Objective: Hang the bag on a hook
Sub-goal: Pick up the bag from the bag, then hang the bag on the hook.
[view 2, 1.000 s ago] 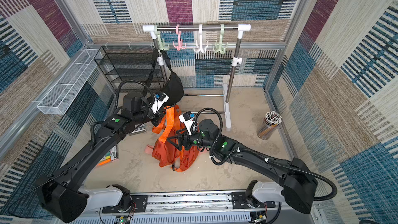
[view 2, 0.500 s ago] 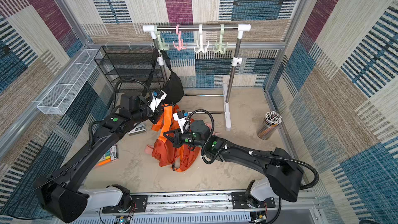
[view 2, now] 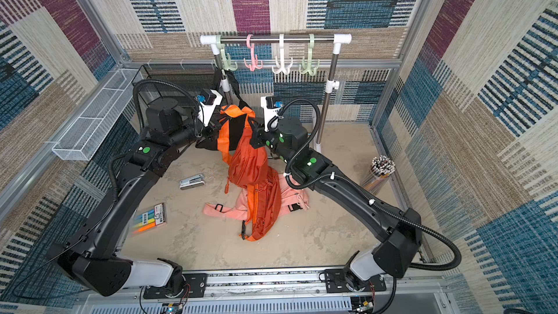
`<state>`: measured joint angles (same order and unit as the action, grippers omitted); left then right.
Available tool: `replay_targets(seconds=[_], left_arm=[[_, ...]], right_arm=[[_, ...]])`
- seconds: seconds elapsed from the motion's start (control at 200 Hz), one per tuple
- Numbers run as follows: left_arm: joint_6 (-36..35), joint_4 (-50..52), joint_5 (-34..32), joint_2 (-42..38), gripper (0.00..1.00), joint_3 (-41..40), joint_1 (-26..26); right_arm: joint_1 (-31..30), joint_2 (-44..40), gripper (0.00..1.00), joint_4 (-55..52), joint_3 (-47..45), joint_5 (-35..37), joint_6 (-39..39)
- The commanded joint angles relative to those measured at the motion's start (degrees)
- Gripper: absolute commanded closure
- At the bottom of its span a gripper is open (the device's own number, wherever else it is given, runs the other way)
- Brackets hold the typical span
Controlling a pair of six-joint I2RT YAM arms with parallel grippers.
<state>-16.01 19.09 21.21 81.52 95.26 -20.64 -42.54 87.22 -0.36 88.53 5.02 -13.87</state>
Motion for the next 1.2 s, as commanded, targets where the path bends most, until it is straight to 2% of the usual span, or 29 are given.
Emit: replay_targets(seconds=[0.0, 0.215, 0.446, 0.516, 0.596, 0.711, 0.902, 1.192], left_arm=[[1.87, 1.02, 1.01, 3.36, 1.00, 6.09, 0.08], [2.06, 6.52, -1.52, 13.64, 1.00, 23.68, 0.12], [2.72, 20.16, -7.40, 28.57, 1.00, 51.63, 0.08], [2.81, 22.05, -9.15, 32.03, 1.00, 57.40, 0.10], [2.82, 21.82, -11.72, 33.58, 1.00, 58.83, 0.14], [3.53, 19.72, -14.99, 34.18, 1.00, 57.67, 0.16], [4.92, 14.82, -16.81, 36.07, 1.00, 57.46, 0.11], [8.72, 9.03, -16.57, 39.15, 1.00, 58.98, 0.08]], right_arm=[[1.43, 3.99, 1.00, -2.50, 7.90, 4.19, 6.34], [2.79, 15.70, 1.00, -6.57, 26.63, 9.15, 12.95], [4.37, 28.43, 1.00, -13.10, 47.56, 11.40, 16.40], [4.73, 31.67, 1.00, -15.38, 53.56, 11.85, 16.91], [5.07, 33.65, 1.00, -16.99, 57.18, 11.92, 17.31], [5.75, 33.89, 1.00, -16.70, 56.68, 12.99, 18.15], [7.16, 34.28, 1.00, -14.65, 56.22, 14.71, 18.56], [8.77, 37.63, 1.00, -13.73, 59.61, 13.07, 18.88]])
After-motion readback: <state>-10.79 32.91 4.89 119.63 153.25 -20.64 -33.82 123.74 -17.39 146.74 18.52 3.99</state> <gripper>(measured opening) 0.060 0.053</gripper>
